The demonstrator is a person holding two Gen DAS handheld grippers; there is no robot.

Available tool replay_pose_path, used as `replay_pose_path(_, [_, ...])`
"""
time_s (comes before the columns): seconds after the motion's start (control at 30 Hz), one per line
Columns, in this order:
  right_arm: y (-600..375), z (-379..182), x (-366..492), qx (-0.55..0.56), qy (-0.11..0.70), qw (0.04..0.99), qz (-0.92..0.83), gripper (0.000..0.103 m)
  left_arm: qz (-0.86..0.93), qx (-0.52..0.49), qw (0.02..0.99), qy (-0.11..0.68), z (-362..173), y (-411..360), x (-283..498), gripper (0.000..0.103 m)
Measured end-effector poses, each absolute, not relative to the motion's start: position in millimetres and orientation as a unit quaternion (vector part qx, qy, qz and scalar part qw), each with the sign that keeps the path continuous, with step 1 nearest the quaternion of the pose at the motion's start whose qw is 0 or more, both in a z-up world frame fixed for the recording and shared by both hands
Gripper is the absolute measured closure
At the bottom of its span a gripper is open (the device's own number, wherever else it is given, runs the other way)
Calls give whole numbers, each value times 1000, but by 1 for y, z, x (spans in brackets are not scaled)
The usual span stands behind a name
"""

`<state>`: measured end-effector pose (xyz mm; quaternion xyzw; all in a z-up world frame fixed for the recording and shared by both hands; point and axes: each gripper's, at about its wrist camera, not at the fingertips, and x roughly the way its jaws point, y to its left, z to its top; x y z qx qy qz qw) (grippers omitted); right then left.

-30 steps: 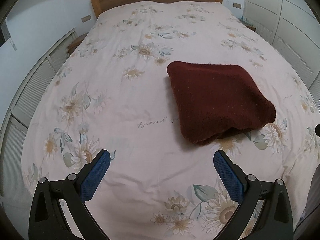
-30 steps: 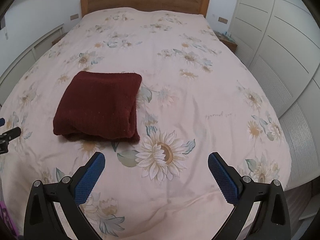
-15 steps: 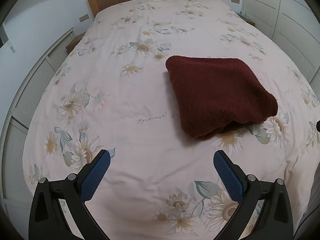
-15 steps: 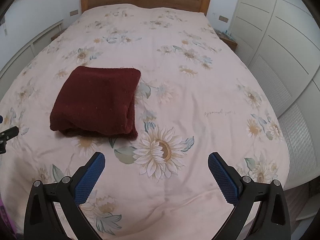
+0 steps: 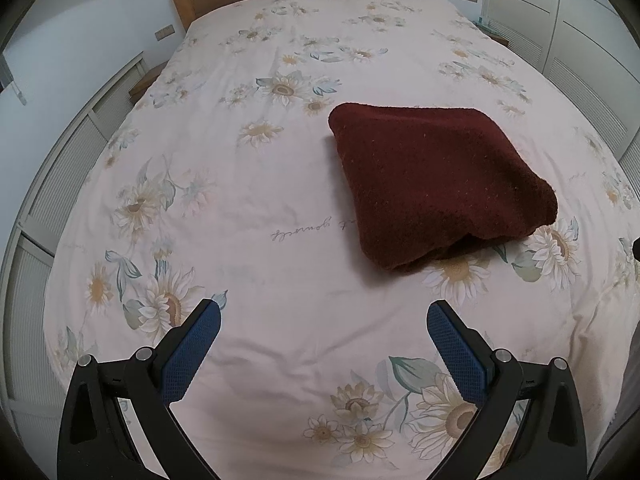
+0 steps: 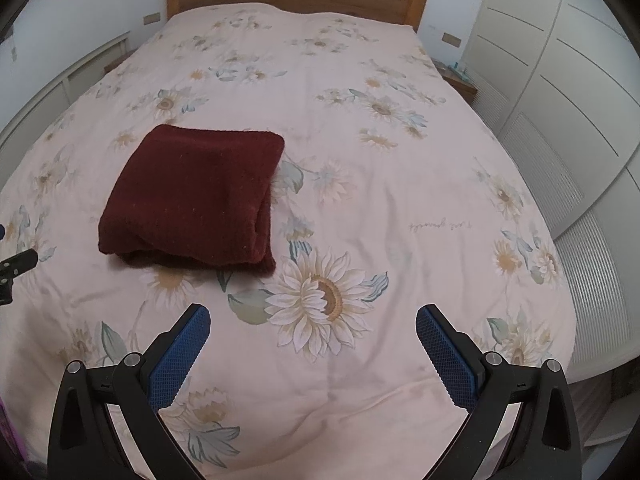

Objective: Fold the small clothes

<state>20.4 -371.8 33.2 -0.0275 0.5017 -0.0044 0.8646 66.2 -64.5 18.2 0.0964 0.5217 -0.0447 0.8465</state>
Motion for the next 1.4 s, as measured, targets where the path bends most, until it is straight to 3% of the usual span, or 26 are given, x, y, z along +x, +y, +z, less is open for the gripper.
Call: replay_pose_path(1.4, [-370,31,19,-35,505,863,0,0,-50,98,845,523,20,-65,66,1])
